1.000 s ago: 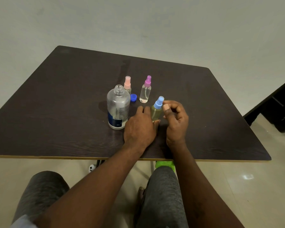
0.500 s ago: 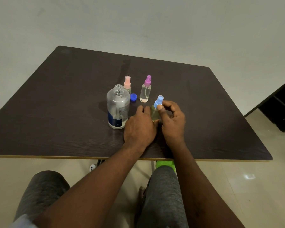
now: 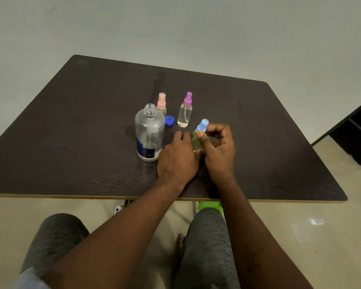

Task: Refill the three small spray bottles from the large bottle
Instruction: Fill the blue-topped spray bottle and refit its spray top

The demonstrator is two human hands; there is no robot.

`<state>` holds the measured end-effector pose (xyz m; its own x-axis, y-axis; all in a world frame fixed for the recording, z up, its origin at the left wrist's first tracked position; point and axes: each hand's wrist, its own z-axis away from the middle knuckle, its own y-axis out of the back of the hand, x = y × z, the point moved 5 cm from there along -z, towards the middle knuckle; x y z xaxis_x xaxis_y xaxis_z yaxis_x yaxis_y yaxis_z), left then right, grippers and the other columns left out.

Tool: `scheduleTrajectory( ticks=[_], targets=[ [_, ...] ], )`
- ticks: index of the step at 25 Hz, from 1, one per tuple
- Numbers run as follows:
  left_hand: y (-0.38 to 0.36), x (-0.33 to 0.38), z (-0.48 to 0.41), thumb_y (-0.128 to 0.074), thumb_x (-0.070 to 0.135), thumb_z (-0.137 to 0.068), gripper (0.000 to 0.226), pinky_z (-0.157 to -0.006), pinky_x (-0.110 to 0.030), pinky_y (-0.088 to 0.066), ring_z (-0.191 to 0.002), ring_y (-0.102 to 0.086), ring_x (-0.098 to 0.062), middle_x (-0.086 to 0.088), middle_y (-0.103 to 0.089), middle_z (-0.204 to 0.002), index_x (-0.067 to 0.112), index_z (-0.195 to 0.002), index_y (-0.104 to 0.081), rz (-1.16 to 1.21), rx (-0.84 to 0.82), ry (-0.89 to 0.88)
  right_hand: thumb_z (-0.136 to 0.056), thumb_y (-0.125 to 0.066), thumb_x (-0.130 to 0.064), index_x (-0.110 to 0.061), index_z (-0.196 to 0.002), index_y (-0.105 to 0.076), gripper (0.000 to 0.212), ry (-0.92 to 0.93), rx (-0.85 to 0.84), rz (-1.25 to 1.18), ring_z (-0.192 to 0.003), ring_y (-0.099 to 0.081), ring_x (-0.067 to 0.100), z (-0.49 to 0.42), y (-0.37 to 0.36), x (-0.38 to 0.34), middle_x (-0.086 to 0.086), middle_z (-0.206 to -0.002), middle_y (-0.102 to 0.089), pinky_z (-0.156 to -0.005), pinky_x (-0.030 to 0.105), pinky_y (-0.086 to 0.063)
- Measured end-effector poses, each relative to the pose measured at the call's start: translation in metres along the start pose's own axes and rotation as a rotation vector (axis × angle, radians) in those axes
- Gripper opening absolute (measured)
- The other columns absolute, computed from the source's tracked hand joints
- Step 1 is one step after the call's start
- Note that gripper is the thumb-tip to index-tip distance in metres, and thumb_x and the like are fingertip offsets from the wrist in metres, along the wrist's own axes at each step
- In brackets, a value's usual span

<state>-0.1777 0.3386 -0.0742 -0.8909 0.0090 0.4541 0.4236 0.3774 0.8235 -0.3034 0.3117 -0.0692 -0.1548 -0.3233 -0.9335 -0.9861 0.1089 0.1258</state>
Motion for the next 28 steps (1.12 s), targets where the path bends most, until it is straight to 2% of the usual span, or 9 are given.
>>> scheduleTrajectory(
  ticks=[3, 7, 9, 12, 14, 17, 19, 23, 28],
  targets=[
    [0.0, 0.0, 0.001, -0.067, 0.052, -0.093, 0.048, -0.061, -0.033, -0.037, -0.084, -0.069, -0.028, -0.003, -0.056, -0.114, 0.019, -0.127, -0.055, -0.002, 0.009, -0.005, -0.101, -0.062, -0.034, -0.023, -0.134, -0.065, 0.035, 0.089, -0.09, -0.028, -0.117, -0.066, 0.017, 0.0, -0.005, -0.006, -0.004, -0.128, -0.069, -0.097, 0.036, -0.057],
    [-0.001, 0.0, -0.001, -0.066, 0.051, -0.094, 0.049, -0.06, -0.034, -0.04, -0.084, -0.068, -0.027, -0.004, -0.056, -0.115, 0.019, -0.128, -0.055, -0.004, -0.005, 0.002, -0.096, -0.073, -0.029, -0.021, -0.115, -0.069, 0.021, 0.034, -0.029, 0.032, -0.098, -0.071, 0.021, -0.003, -0.002, 0.0, -0.003, -0.116, -0.071, -0.081, 0.05, -0.061],
    [-0.001, -0.001, -0.001, -0.067, 0.049, -0.093, 0.048, -0.061, -0.034, -0.04, -0.085, -0.068, -0.028, -0.004, -0.056, -0.114, 0.019, -0.128, -0.054, 0.001, -0.009, 0.01, -0.089, -0.081, -0.034, -0.027, -0.112, -0.064, 0.029, 0.002, 0.008, 0.022, -0.093, -0.071, 0.017, -0.001, 0.0, -0.001, -0.006, -0.112, -0.07, -0.075, 0.044, -0.061],
    [0.0, -0.001, 0.0, -0.068, 0.048, -0.092, 0.044, -0.061, -0.034, -0.038, -0.084, -0.068, -0.028, -0.003, -0.056, -0.111, 0.02, -0.122, -0.055, 0.019, -0.005, 0.01, -0.1, -0.067, -0.032, -0.025, -0.138, -0.06, 0.039, 0.052, -0.102, -0.024, -0.12, -0.066, 0.014, 0.001, -0.007, -0.004, -0.002, -0.133, -0.067, -0.097, 0.031, -0.057],
    [-0.001, -0.001, 0.001, -0.067, 0.051, -0.093, 0.044, -0.061, -0.034, -0.039, -0.083, -0.068, -0.027, -0.002, -0.056, -0.11, 0.019, -0.12, -0.055, 0.018, -0.006, 0.003, -0.106, -0.054, -0.025, -0.013, -0.139, -0.064, 0.036, 0.071, -0.126, -0.021, -0.125, -0.065, 0.016, -0.002, -0.008, -0.002, 0.004, -0.135, -0.067, -0.104, 0.038, -0.055],
    [0.0, 0.0, 0.0, -0.065, 0.054, -0.093, 0.047, -0.061, -0.034, -0.038, -0.083, -0.068, -0.028, -0.003, -0.057, -0.111, 0.018, -0.123, -0.055, 0.006, -0.005, 0.0, -0.102, -0.062, -0.031, -0.019, -0.116, -0.071, 0.02, 0.036, -0.058, 0.029, -0.109, -0.069, 0.021, -0.004, -0.003, 0.003, 0.0, -0.116, -0.072, -0.092, 0.056, -0.058],
    [0.0, 0.001, 0.0, -0.065, 0.054, -0.093, 0.049, -0.061, -0.034, -0.038, -0.083, -0.068, -0.028, -0.003, -0.057, -0.111, 0.018, -0.125, -0.056, 0.003, -0.006, 0.005, -0.096, -0.069, -0.04, -0.028, -0.112, -0.069, 0.02, -0.009, -0.03, 0.006, -0.104, -0.07, 0.017, -0.003, -0.002, 0.003, -0.007, -0.111, -0.072, -0.086, 0.053, -0.061],
    [0.0, 0.0, 0.001, -0.069, 0.049, -0.092, 0.045, -0.061, -0.034, -0.038, -0.083, -0.068, -0.028, -0.003, -0.056, -0.11, 0.018, -0.122, -0.056, 0.001, -0.006, 0.004, -0.105, -0.056, -0.029, -0.023, -0.134, -0.066, 0.031, 0.06, -0.139, 0.004, -0.12, -0.066, 0.014, -0.003, -0.01, -0.002, -0.003, -0.128, -0.069, -0.099, 0.037, -0.057],
    [0.001, 0.003, 0.0, -0.067, 0.045, -0.094, 0.045, -0.062, -0.035, -0.039, -0.088, -0.068, -0.031, -0.004, -0.056, -0.114, 0.018, -0.127, -0.054, -0.016, -0.024, 0.027, -0.094, -0.076, -0.026, -0.015, -0.114, -0.078, 0.023, 0.016, 0.041, 0.102, -0.114, -0.068, 0.024, -0.005, -0.001, 0.006, -0.001, -0.117, -0.075, -0.091, 0.052, -0.058]
  ],
)
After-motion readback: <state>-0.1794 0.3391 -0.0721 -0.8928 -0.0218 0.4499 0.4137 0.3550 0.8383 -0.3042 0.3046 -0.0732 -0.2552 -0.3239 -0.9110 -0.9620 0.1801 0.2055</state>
